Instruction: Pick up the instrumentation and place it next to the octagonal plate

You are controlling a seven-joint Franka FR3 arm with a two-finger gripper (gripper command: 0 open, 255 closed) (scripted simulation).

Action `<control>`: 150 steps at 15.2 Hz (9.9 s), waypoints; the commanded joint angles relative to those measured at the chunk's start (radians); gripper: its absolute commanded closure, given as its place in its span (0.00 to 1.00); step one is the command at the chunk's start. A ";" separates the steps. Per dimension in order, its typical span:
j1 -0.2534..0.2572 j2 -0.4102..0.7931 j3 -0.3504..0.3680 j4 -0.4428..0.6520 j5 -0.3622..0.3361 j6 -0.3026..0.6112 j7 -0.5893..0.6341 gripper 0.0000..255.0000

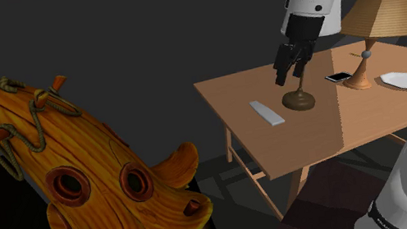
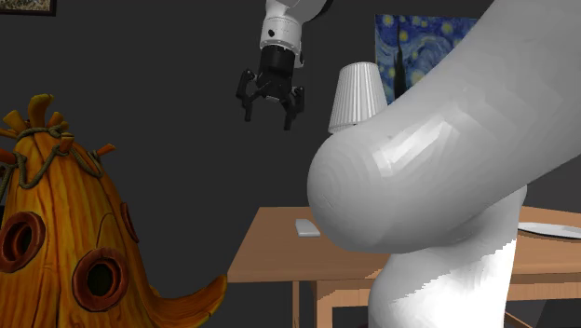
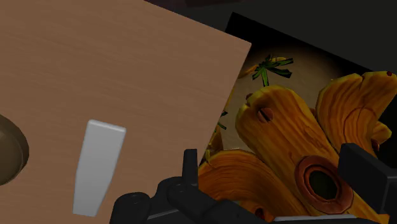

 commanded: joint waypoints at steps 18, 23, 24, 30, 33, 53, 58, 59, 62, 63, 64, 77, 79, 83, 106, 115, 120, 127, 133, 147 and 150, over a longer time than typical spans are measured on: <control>-0.123 0.493 -0.083 0.030 -0.090 0.389 0.018 0.00; -0.154 0.659 -0.112 0.093 -0.104 0.472 0.027 0.00; -0.160 0.693 -0.118 0.108 -0.106 0.486 0.029 0.00; -0.195 0.891 -0.153 0.215 -0.107 0.554 0.037 0.00; -0.196 0.912 -0.153 0.198 -0.103 0.592 0.034 0.00; -0.197 0.948 -0.152 0.175 -0.096 0.649 0.029 1.00; -0.196 0.923 -0.153 0.189 -0.101 0.612 0.032 1.00; -0.196 0.916 -0.153 0.194 -0.102 0.599 0.033 1.00; -0.196 0.894 -0.154 0.210 -0.107 0.561 0.036 1.00; -0.195 0.887 -0.154 0.216 -0.108 0.549 0.037 1.00; -0.195 0.880 -0.154 0.222 -0.109 0.536 0.038 1.00; -0.248 0.752 -0.207 0.169 -0.136 0.464 -0.054 1.00; -0.270 0.723 -0.230 0.137 -0.145 0.469 -0.094 1.00; -0.316 0.674 -0.281 0.085 -0.166 0.474 -0.178 1.00; -0.567 0.708 -0.632 0.142 -0.193 0.470 -0.766 1.00; -0.666 0.887 -0.739 0.298 -0.061 0.456 -1.041 1.00; -0.672 0.924 -0.736 0.263 -0.029 0.518 -1.063 1.00; -0.686 0.986 -0.723 0.224 0.027 0.602 -1.101 1.00; -0.689 0.997 -0.720 0.219 0.038 0.615 -1.108 1.00; -0.667 0.914 -0.739 0.271 -0.038 0.502 -1.056 0.00; -0.668 0.914 -0.739 0.271 -0.038 0.502 -1.056 0.00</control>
